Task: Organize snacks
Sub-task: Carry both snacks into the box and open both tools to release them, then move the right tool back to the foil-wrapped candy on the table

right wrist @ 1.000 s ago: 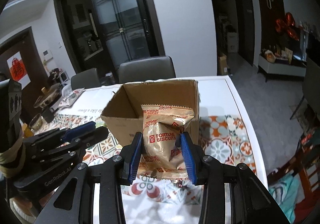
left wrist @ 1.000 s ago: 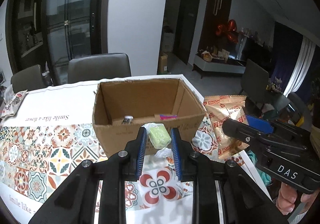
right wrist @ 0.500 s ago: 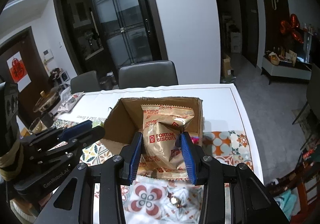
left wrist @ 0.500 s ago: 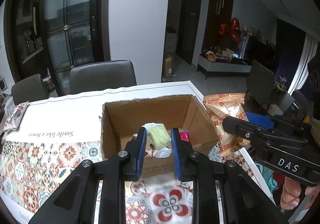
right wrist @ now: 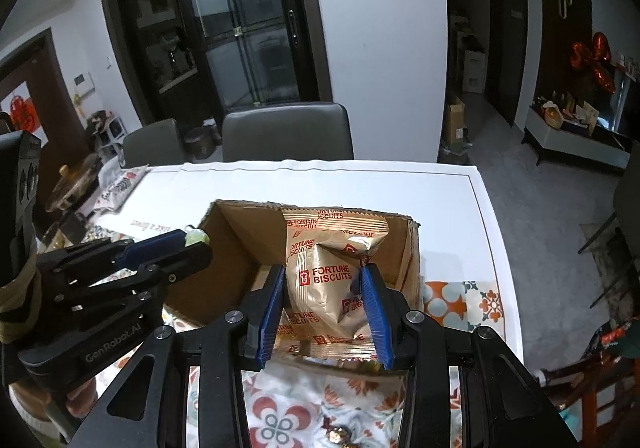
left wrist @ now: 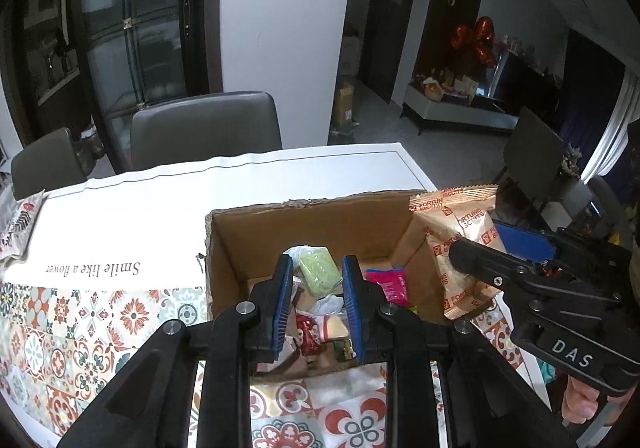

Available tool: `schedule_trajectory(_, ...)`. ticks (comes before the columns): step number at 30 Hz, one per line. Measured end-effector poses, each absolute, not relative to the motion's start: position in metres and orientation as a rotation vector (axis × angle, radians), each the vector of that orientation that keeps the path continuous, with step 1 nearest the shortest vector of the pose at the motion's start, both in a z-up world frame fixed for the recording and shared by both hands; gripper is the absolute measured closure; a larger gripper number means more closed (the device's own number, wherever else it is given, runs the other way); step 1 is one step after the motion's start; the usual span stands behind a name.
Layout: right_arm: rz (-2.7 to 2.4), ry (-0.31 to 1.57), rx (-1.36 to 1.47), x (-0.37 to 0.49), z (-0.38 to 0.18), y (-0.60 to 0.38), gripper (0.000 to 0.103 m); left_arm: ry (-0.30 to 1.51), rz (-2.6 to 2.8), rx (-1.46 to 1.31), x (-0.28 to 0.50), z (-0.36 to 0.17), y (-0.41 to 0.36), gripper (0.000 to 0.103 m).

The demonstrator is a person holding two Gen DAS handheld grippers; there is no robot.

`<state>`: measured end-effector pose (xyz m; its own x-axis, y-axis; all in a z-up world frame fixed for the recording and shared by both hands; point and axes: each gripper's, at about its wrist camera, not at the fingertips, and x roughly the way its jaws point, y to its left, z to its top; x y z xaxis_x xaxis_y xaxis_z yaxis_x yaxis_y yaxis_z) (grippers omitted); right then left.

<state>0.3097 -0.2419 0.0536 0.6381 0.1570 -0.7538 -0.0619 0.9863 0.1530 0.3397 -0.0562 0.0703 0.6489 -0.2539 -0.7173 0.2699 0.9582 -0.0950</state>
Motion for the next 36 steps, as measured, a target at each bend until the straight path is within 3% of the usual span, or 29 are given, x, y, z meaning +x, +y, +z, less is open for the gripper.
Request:
schedule_trajectory(4, 0.124, 0.886, 0.125, 0.321, 0.046, -0.241, 0.061, 0.801, -0.249, 0.042, 0.344, 0.068, -0.053, 0.060)
schedule_trajectory(6, 0.113, 0.892, 0.120, 0.322, 0.042, -0.242, 0.045, 0.793, -0.238, 0.049, 0.342, 0.066, -0.050, 0.058)
schedule_trajectory(7, 0.106, 0.889, 0.122, 0.322, 0.041, -0.243, 0.043, 0.790, -0.225, 0.052, 0.340, 0.066, -0.048, 0.057)
schedule_trajectory(13, 0.088, 0.862, 0.109, 0.297, 0.038, -0.241, 0.042, 0.738, -0.180, 0.057, 0.302, 0.067, -0.040, 0.049)
schedule_trajectory(23, 0.123, 0.790, 0.073, 0.228, 0.036, -0.231, 0.042, 0.645, -0.161, 0.056, 0.231, 0.069, -0.043, 0.045)
schedule_trajectory(36, 0.134, 0.843, 0.093, 0.185, 0.000, -0.232, 0.042, 0.771, -0.174, 0.002, 0.191, 0.014, -0.048, 0.043)
